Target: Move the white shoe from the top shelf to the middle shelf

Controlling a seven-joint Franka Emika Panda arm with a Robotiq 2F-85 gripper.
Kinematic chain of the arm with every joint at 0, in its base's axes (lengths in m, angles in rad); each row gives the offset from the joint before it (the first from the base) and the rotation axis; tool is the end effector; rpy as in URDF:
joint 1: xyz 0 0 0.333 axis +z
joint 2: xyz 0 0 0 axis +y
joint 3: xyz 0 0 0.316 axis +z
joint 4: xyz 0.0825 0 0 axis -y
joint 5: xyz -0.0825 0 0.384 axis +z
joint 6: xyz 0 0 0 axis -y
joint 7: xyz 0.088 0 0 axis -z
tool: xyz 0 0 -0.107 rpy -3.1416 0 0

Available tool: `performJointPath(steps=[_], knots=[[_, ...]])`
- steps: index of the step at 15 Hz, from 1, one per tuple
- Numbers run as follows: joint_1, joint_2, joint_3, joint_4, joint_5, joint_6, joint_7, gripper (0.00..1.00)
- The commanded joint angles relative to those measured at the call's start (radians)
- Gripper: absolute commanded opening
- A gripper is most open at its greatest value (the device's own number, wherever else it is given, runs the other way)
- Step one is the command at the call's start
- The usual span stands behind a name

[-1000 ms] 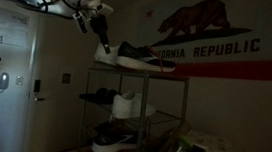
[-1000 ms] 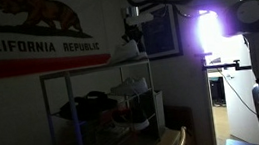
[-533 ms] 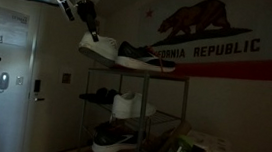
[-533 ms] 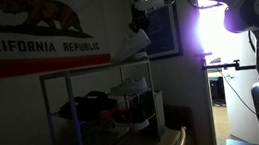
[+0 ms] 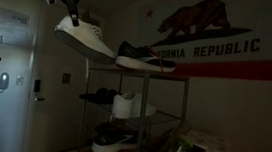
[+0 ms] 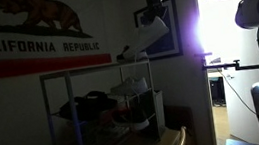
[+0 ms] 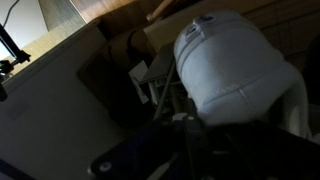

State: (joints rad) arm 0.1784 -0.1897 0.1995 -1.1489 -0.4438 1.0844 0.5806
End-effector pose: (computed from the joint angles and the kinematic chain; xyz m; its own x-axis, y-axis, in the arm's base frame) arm 0.3710 0.1044 0.8629 0.8651 -0.3591 0.3503 -0.4515 -0.8616 0.2318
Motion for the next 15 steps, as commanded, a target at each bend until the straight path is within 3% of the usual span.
performJointPath(steps=[1,4,8,9,15], knots=[[0.0,-0.066,-0.022,-0.028,0.046,-0.091,-0.063,0.07],[0.0,-0.123,-0.051,-0.114,0.111,-0.15,-0.077,0.07],[0.007,-0.22,-0.099,-0.362,0.239,-0.096,-0.061,0.07],[-0.047,-0.239,-0.071,-0.415,0.28,-0.072,-0.074,0.07],[-0.095,-0.372,-0.052,-0.779,0.359,0.232,-0.047,0.07]])
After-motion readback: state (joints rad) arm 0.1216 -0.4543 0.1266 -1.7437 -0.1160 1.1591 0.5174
